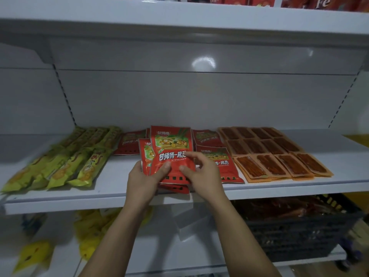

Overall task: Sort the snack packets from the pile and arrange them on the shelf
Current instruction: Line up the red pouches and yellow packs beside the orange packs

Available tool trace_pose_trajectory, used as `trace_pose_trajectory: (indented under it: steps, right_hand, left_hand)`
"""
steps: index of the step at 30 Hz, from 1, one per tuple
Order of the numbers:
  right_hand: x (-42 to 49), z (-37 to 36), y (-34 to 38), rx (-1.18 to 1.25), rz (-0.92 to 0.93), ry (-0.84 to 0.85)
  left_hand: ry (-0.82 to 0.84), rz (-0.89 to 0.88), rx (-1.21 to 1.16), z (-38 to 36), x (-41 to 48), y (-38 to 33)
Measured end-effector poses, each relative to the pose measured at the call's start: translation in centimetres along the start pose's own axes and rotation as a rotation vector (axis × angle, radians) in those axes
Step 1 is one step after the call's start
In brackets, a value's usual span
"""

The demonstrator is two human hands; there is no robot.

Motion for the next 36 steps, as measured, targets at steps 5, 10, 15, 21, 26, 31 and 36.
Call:
trace_pose_trajectory:
  steps: [5, 10, 15, 21, 26, 31, 36]
  right_hand:
    - [1.9, 1.1, -0.4, -0.115, -0.087, -0.117]
    - [3.2, 1.1, -0.9, -0.416, -0.068, -0.137]
    - [2.9, -0.7, -0.4, -0.873, 0.012, -0.257]
    - [0.3, -3.9, -0.2, -1.050, 0.223, -0.011]
    - [-0.1, -5.7, -1.2, -1.067, 0.165, 0.136]
    - [0.5, -6.1, -1.4, -1.060, 0.144, 0.099]
    - [0.8, -6.3, -1.6, -1.049, 0.136, 0.070]
  left_hand:
    - [-0.072, -0.010, 0.078, 2.6, 1.8, 0.6]
    - [-0.116, 0.005, 0.087, 4.8, 3.5, 0.5]
    - [-0.088, -0.008, 0.120, 6.0, 4.9, 0.5]
    - [-0.043, -0.033, 0.190, 6.3, 6.0, 0.6]
    - [-0.024, -0.035, 0.209, 6.5, 6.6, 0.8]
    - [-0.015, -0.043, 0.219, 6.6, 7.2, 1.0]
    - [0.002, -0.019, 0.212, 6.5, 7.5, 1.3]
Point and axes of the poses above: each hand's wrist, its own x-axis towards the middle knuckle, its own z-axis out of the back of the hand, y = z × x, the point moved 1 cm from there along x, towards the middle knuckle, and after that the axes turned 6 degrees about -y, right-handed, at the moved point
